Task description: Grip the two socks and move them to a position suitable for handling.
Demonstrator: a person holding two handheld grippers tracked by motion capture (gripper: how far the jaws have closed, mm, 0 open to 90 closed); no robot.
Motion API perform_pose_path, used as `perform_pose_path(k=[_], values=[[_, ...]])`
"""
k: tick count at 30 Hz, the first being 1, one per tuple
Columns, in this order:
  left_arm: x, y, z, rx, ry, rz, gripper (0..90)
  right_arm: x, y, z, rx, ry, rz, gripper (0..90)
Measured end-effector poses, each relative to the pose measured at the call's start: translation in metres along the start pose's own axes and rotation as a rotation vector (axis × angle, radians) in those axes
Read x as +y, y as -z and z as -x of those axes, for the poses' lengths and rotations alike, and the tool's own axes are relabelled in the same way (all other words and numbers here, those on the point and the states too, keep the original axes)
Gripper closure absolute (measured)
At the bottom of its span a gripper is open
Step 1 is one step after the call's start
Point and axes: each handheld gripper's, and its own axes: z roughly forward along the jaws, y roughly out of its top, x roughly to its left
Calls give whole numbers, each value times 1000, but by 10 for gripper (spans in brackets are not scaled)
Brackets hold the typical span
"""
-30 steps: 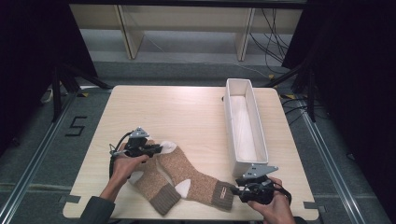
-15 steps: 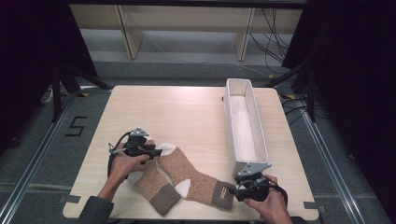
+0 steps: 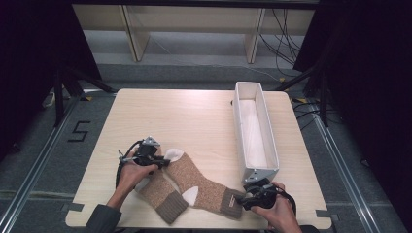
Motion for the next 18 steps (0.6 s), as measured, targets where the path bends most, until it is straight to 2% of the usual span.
perform_pose_path(k=[2,3,4,7,8,11,13,15,16,17,18], values=[[1,0,1,-1,-26,2,805,-2,-5,1,11,-15,-4,470],[1,0,2,5,-29,6,809,-1,-6,1,31,-31,-15,485],[2,0,3,6,-40,5,811,-1,-7,4,33,-3,-11,513],[2,0,3,12,-57,9,813,-2,-8,4,76,-9,-4,621],[2,0,3,12,-57,12,813,-2,-7,2,86,-33,-16,636],[3,1,3,13,-57,18,813,-2,-8,6,105,15,-7,691],[3,1,3,13,-57,19,813,-3,-8,4,96,3,6,725],[4,1,4,17,-61,28,814,-2,-5,1,80,24,-9,745],[5,2,4,20,-70,27,815,-2,-5,1,71,57,5,752],[5,3,5,20,-73,30,815,-2,-4,-1,68,50,-2,759],[6,3,5,19,-76,34,816,-1,-4,-1,64,64,9,764]])
